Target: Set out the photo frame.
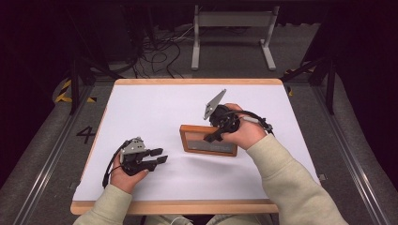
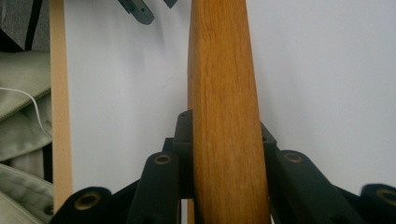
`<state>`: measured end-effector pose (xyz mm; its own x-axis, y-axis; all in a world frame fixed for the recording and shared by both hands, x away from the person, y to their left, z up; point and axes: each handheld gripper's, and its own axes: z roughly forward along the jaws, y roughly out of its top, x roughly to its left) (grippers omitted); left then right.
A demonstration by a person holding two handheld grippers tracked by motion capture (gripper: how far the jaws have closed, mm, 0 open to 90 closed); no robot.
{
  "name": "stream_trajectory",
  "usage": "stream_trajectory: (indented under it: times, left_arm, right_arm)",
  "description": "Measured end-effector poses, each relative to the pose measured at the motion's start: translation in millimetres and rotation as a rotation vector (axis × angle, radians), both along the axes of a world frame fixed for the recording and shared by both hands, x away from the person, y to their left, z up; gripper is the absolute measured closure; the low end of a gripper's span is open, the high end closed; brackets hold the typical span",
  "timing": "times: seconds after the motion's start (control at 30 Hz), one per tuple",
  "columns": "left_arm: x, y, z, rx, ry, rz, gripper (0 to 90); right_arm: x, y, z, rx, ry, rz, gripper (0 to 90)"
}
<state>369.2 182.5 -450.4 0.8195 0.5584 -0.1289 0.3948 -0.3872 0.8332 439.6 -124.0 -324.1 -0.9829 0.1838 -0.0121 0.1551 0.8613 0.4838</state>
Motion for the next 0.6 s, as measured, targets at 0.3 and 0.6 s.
stream_trajectory:
  times: [0.3,0.6]
  left_arm:
    - [0.5,1.0,-0.1,0.004,0.002,-0.004,61.2]
    - [0.4,0.9,-0.3,0.004,0.002,-0.004,61.2]
  right_arm:
    - [22.6,1.9,-20.2,0.001,-0.015,0.099,71.8]
    - [32.7,0.9,-38.4,-0.017,0.0,0.155,71.8]
